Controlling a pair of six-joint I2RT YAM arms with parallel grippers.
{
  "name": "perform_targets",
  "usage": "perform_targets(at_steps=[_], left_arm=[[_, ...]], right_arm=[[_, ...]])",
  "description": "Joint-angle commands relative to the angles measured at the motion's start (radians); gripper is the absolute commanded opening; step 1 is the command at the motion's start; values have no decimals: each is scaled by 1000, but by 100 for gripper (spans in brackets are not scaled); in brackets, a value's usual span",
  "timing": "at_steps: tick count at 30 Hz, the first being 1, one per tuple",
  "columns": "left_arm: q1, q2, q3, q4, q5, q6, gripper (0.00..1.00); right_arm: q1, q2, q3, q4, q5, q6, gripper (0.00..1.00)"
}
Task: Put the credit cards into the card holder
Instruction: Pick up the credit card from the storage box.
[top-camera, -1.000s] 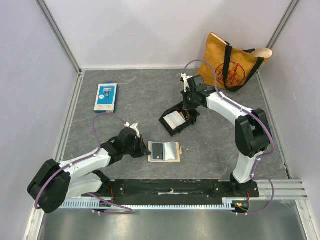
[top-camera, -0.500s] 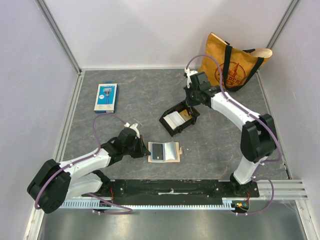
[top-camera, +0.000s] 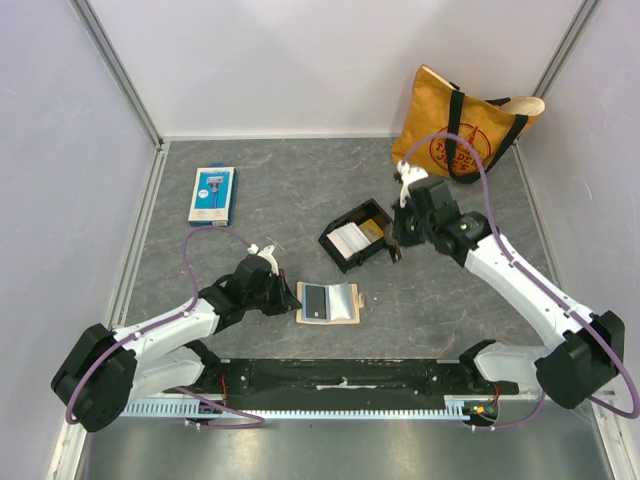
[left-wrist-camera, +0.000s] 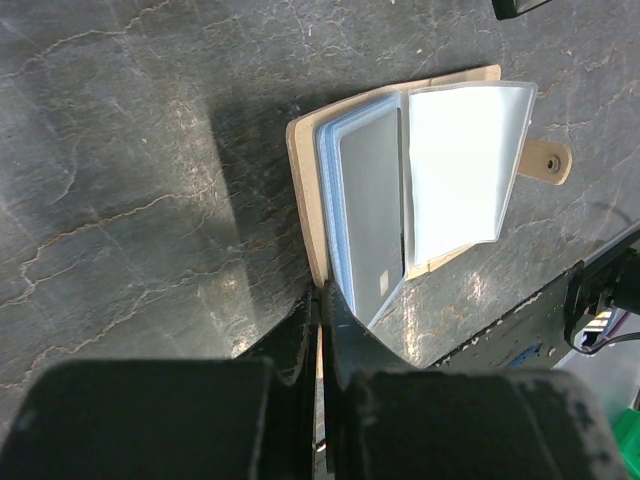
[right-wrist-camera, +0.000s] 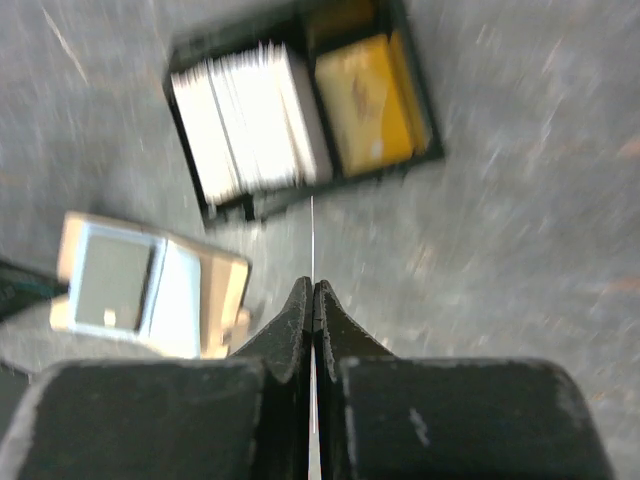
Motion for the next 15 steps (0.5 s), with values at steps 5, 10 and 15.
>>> perform_targets(at_steps=[5,10,15], left_arm=[[-2,-50,1,-4,32,36,2],[-4,-81,-20,-4,34,28,2],[-2,-85,-28,-4,35,23,2]], right_arm=[[87,-112,-323,-33,60,218,0],[165,-98,-409,60,145,309,0],[209,-75,-467,132,230,347,2]])
